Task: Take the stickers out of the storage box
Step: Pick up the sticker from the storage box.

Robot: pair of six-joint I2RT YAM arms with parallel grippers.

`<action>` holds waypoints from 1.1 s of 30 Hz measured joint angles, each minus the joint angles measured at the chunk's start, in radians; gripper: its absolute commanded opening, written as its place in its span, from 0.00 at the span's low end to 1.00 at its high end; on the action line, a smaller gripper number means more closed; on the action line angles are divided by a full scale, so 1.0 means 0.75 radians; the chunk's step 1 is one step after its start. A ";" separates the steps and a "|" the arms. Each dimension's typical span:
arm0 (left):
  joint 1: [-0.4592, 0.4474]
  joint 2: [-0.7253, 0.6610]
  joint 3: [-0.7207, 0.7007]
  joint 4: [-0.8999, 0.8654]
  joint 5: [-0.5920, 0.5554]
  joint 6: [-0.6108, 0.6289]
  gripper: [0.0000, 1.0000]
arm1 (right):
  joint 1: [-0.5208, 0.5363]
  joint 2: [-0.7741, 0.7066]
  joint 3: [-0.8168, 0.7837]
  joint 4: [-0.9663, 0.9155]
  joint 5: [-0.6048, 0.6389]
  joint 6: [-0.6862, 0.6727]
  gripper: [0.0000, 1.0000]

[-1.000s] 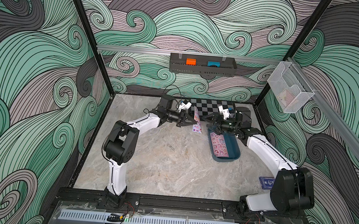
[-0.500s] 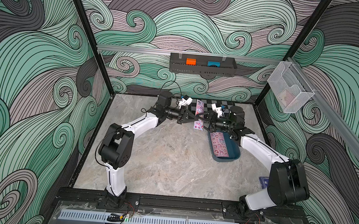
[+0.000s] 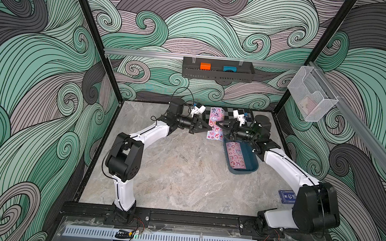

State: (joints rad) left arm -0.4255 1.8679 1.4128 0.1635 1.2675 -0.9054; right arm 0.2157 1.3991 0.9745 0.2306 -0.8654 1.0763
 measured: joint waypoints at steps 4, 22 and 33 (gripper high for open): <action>0.010 0.001 0.000 -0.033 0.000 0.015 0.00 | -0.010 -0.031 0.000 -0.036 0.001 -0.023 0.67; 0.022 0.001 0.001 -0.197 -0.003 0.132 0.00 | 0.023 -0.030 0.065 -0.366 0.121 -0.241 0.01; 0.160 0.002 0.055 -0.634 -0.201 0.397 0.39 | 0.189 0.127 0.180 -0.488 0.281 -0.336 0.00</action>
State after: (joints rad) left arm -0.3054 1.8694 1.4544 -0.3122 1.1168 -0.6079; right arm 0.3576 1.4940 1.1091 -0.1352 -0.6548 0.8246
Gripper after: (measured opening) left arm 0.385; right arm 0.044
